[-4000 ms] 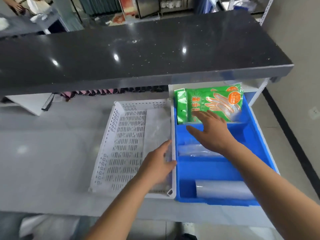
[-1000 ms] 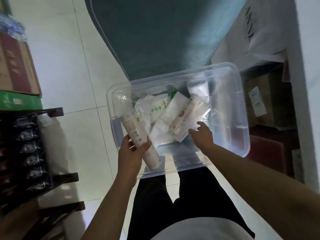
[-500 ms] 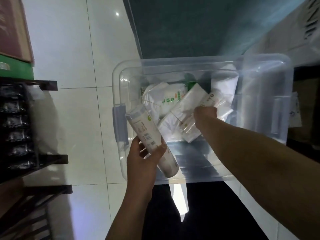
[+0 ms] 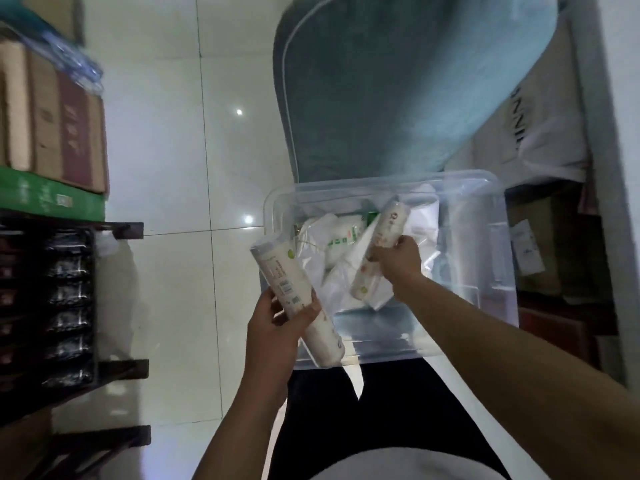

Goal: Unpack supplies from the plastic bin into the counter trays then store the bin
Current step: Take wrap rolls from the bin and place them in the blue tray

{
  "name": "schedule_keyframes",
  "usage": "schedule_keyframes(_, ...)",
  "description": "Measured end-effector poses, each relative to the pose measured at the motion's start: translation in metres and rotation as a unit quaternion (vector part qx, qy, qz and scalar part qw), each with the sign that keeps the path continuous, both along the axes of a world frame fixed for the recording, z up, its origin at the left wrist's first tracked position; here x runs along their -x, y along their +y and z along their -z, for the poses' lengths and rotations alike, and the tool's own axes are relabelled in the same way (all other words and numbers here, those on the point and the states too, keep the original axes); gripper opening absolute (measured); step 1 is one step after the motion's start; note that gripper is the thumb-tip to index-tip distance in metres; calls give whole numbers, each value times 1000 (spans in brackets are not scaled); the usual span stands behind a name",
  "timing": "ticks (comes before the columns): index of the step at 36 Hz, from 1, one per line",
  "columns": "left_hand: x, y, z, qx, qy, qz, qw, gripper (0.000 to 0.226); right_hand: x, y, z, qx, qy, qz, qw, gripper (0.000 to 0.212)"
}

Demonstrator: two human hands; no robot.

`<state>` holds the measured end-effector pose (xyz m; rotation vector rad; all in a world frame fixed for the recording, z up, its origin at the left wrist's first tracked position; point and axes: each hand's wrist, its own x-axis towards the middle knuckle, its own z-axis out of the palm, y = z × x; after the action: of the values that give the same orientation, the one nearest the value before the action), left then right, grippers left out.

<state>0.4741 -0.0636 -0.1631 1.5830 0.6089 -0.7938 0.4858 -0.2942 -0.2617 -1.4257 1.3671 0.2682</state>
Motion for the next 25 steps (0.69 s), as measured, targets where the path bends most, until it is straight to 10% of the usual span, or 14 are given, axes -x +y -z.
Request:
schedule_keyframes(15, -44, -52, -60, 62, -42, 276, 958, 62, 185, 11, -219, 115, -200, 81, 970, 55)
schedule_keyframes(25, 28, -136, -144, 214, -89, 453, 861, 53, 296, 35, -277, 185, -304, 258, 898, 44)
